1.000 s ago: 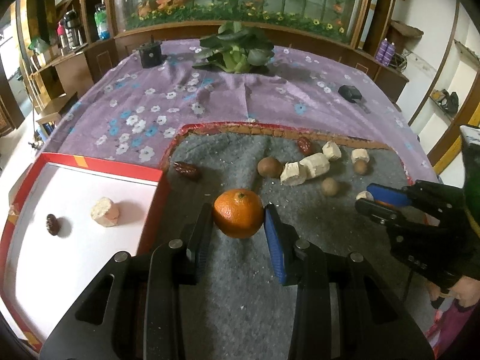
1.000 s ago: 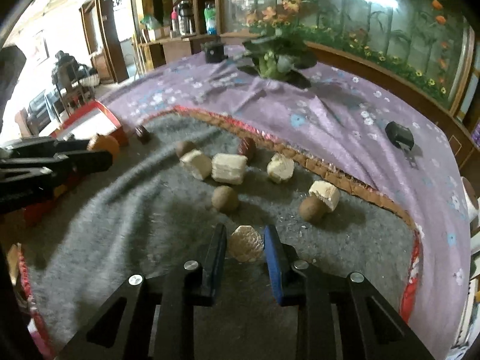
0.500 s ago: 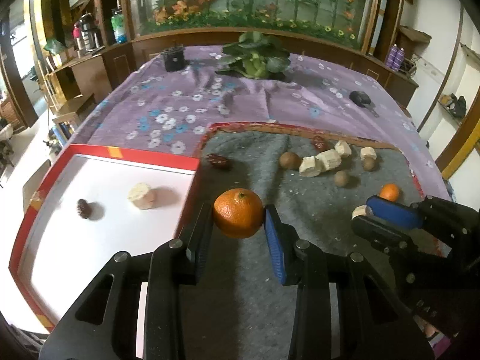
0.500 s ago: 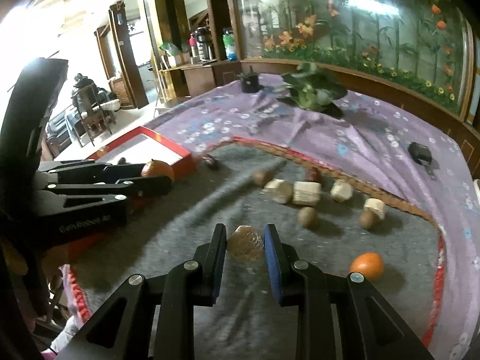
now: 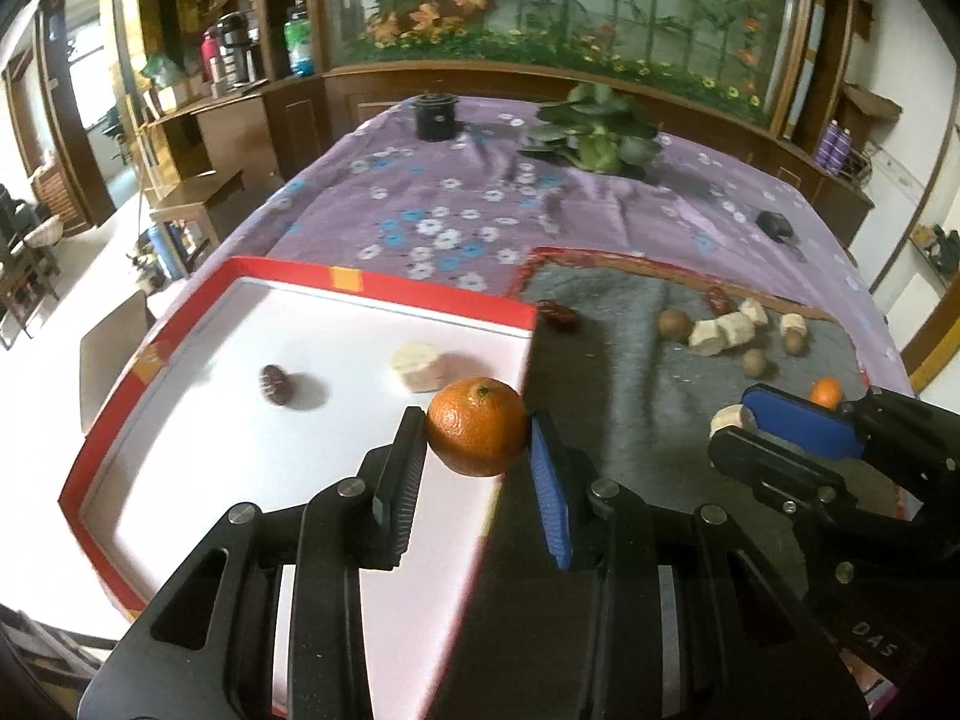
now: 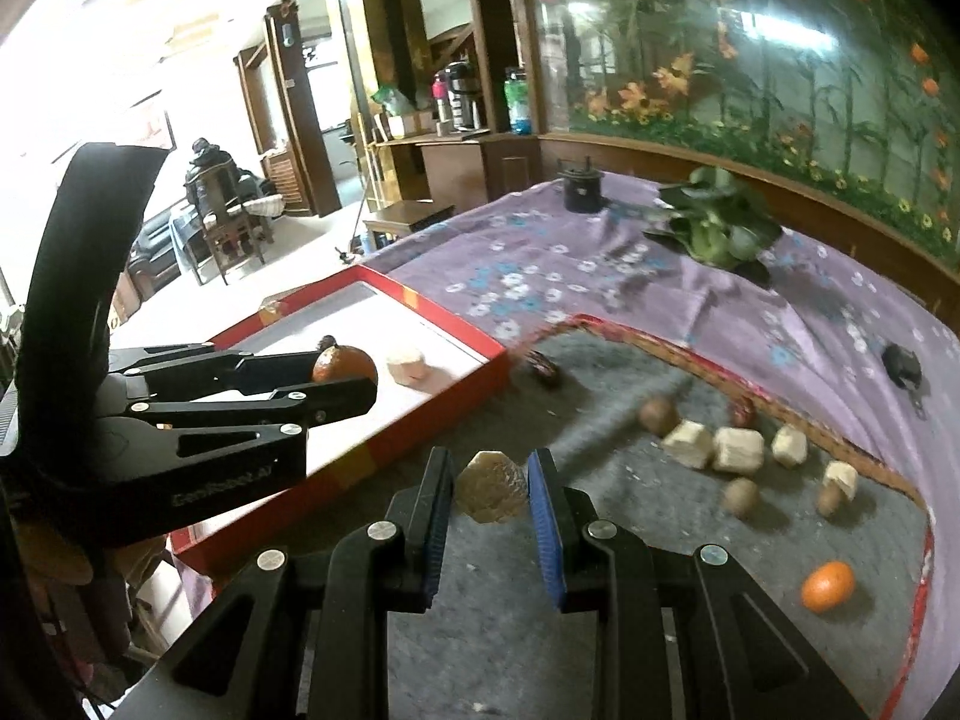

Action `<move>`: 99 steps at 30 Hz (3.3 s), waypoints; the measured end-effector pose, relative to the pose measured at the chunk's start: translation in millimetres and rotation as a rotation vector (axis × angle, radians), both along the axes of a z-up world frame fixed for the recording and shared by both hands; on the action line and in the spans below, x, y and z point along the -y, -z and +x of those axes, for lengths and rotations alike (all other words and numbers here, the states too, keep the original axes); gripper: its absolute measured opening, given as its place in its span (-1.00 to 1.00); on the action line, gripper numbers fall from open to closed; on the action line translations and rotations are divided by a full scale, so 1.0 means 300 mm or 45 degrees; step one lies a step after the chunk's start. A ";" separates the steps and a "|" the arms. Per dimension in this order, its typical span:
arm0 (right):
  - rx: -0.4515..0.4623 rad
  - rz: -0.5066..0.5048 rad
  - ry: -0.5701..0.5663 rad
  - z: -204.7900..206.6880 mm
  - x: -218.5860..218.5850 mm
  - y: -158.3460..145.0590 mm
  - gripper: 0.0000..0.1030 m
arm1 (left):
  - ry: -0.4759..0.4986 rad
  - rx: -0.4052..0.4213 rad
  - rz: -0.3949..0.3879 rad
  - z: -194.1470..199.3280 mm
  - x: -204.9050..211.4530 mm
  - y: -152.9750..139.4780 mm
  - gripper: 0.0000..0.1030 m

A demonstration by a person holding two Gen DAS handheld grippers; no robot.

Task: Organize fruits
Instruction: 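Place the orange in the tray with the left tool while the right tool places its cake there, then grasp a second red date on the felt with the left tool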

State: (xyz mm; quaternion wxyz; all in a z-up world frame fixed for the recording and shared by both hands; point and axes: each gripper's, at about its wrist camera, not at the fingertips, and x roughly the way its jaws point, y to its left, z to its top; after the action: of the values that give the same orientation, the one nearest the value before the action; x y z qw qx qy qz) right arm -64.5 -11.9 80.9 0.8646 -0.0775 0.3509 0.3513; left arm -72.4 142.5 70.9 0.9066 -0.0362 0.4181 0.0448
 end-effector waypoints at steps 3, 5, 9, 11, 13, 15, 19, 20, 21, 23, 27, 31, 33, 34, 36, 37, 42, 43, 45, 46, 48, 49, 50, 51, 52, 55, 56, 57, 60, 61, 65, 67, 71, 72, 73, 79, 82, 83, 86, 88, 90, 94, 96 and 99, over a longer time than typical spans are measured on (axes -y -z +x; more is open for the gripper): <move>-0.004 0.004 -0.023 0.003 -0.039 -0.003 -0.51 | -0.037 -0.002 -0.008 -0.011 -0.054 0.003 -0.35; -0.003 0.001 -0.036 0.002 -0.066 -0.004 -0.51 | -0.068 -0.002 -0.016 -0.016 -0.097 0.005 -0.35; 0.000 -0.008 -0.075 0.009 -0.132 -0.005 -0.52 | -0.126 -0.019 -0.037 -0.022 -0.178 0.022 -0.34; -0.006 -0.004 -0.095 0.020 -0.160 -0.004 -0.52 | -0.145 -0.029 -0.043 -0.024 -0.210 0.032 -0.34; -0.013 -0.001 -0.116 0.031 -0.191 -0.003 -0.52 | -0.164 -0.039 -0.049 -0.024 -0.237 0.044 -0.34; -0.023 -0.007 -0.143 0.046 -0.234 0.002 -0.52 | -0.181 -0.053 -0.061 -0.021 -0.262 0.059 -0.34; -0.036 -0.034 -0.186 0.069 -0.311 0.023 -0.52 | -0.188 -0.068 -0.069 -0.011 -0.281 0.076 -0.34; -0.039 -0.041 -0.195 0.077 -0.330 0.030 -0.52 | -0.187 -0.071 -0.068 -0.009 -0.283 0.079 -0.34; -0.047 -0.049 -0.210 0.087 -0.355 0.041 -0.52 | -0.186 -0.075 -0.071 -0.004 -0.287 0.083 -0.34; -0.065 -0.068 -0.228 0.101 -0.389 0.060 -0.51 | -0.188 -0.081 -0.078 0.004 -0.296 0.090 -0.34; -0.077 -0.132 -0.244 0.126 -0.446 0.111 -0.51 | -0.178 -0.098 -0.088 0.018 -0.298 0.104 -0.34; -0.141 -0.145 -0.232 0.166 -0.463 0.158 -0.51 | -0.191 -0.114 -0.074 0.020 -0.309 0.109 -0.34; -0.156 -0.162 -0.229 0.179 -0.471 0.177 -0.51 | -0.195 -0.139 -0.089 0.027 -0.317 0.120 -0.34; -0.157 -0.158 -0.229 0.179 -0.476 0.181 -0.52 | -0.207 -0.151 -0.100 0.028 -0.324 0.126 -0.34; -0.176 -0.112 -0.228 0.189 -0.470 0.185 -0.51 | -0.226 -0.159 -0.111 0.028 -0.335 0.131 -0.34; -0.192 -0.097 -0.224 0.192 -0.468 0.187 -0.44 | -0.235 -0.160 -0.113 0.027 -0.338 0.132 -0.34; -0.190 -0.021 -0.203 0.182 -0.429 0.155 -0.31 | -0.266 -0.156 -0.116 0.016 -0.351 0.133 -0.29; -0.180 -0.002 -0.198 0.174 -0.416 0.141 -0.31 | -0.278 -0.142 -0.102 0.010 -0.349 0.124 -0.25; -0.168 0.025 -0.189 0.152 -0.384 0.116 -0.28 | -0.278 -0.105 -0.104 0.001 -0.344 0.102 0.08; -0.156 0.035 -0.184 0.139 -0.364 0.103 -0.27 | -0.274 -0.078 -0.120 -0.008 -0.340 0.085 0.13; -0.119 0.037 -0.165 0.118 -0.329 0.082 -0.21 | -0.267 -0.046 -0.130 -0.016 -0.328 0.060 0.14; -0.094 0.037 -0.151 0.105 -0.310 0.070 -0.20 | -0.260 -0.035 -0.125 -0.017 -0.316 0.048 0.14; -0.073 0.039 -0.141 0.095 -0.291 0.059 -0.19 | -0.252 -0.025 -0.118 -0.018 -0.304 0.038 0.14; -0.055 0.043 -0.131 0.083 -0.267 0.047 -0.18 | -0.243 -0.017 -0.110 -0.019 -0.289 0.029 0.14; -0.042 0.046 -0.122 0.073 -0.241 0.036 -0.17 | -0.230 -0.011 -0.106 -0.020 -0.272 0.020 0.14; -0.027 0.034 -0.099 0.053 -0.166 0.017 -0.03 | -0.185 -0.004 -0.120 -0.016 -0.224 0.004 0.14; -0.024 0.027 -0.088 0.047 -0.140 0.013 -0.03 | -0.172 -0.001 -0.120 -0.014 -0.207 -0.001 0.14; -0.015 0.023 -0.067 0.039 -0.108 0.011 -0.02 | -0.157 0.001 -0.117 -0.013 -0.187 -0.006 0.14; -0.033 -0.005 -0.015 0.027 -0.020 0.017 -0.02 | -0.116 0.008 -0.116 -0.001 -0.124 -0.015 0.14; -0.045 -0.018 -0.005 0.027 0.007 0.025 -0.02 | -0.102 0.005 -0.122 0.007 -0.105 -0.016 0.14; -0.039 -0.055 0.086 0.015 0.124 0.052 0.01 | -0.039 -0.013 -0.137 0.044 -0.019 -0.018 0.14; -0.053 -0.047 0.109 0.014 0.181 0.065 0.15 | -0.008 -0.026 -0.136 0.066 0.026 -0.014 0.14; -0.040 -0.057 0.162 0.016 0.265 0.075 0.17 | 0.037 -0.064 -0.153 0.115 0.097 0.008 0.14; -0.040 -0.053 0.170 0.018 0.280 0.074 0.17 | 0.041 -0.078 -0.168 0.128 0.111 0.018 0.14; -0.042 -0.048 0.176 0.018 0.288 0.072 0.17 | 0.045 -0.090 -0.188 0.144 0.128 0.035 0.14; -0.131 0.050 0.214 0.058 0.353 0.091 0.18 | 0.025 -0.169 -0.154 0.191 0.168 0.128 0.14; -0.151 0.095 0.208 0.068 0.372 0.095 0.18 | 0.024 -0.173 -0.165 0.198 0.153 0.144 0.14; -0.148 0.105 0.207 0.068 0.374 0.093 0.18 | 0.026 -0.172 -0.162 0.198 0.152 0.145 0.14; -0.156 0.132 0.196 0.077 0.374 0.090 0.18 | 0.025 -0.166 -0.117 0.198 0.155 0.149 0.14; -0.154 0.134 0.192 0.082 0.370 0.092 0.18 | 0.017 -0.166 -0.112 0.195 0.140 0.150 0.14; -0.162 0.125 0.181 0.087 0.360 0.100 0.18 | 0.004 -0.177 -0.143 0.202 0.126 0.147 0.14; -0.184 0.137 0.174 0.096 0.360 0.117 0.18 | -0.021 -0.155 -0.193 0.250 0.122 0.113 0.14; -0.194 0.149 0.167 0.100 0.362 0.120 0.18 | -0.046 -0.177 -0.234 0.295 0.125 0.108 0.14; -0.198 0.154 0.167 0.105 0.371 0.125 0.18 | -0.074 -0.207 -0.308 0.365 0.134 0.111 0.14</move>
State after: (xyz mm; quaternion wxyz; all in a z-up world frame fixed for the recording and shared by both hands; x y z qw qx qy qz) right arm -32.9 -123.1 43.2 0.8589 0.0253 0.3995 0.3194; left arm 37.0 102.4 37.7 0.8571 -0.1535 0.4912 0.0232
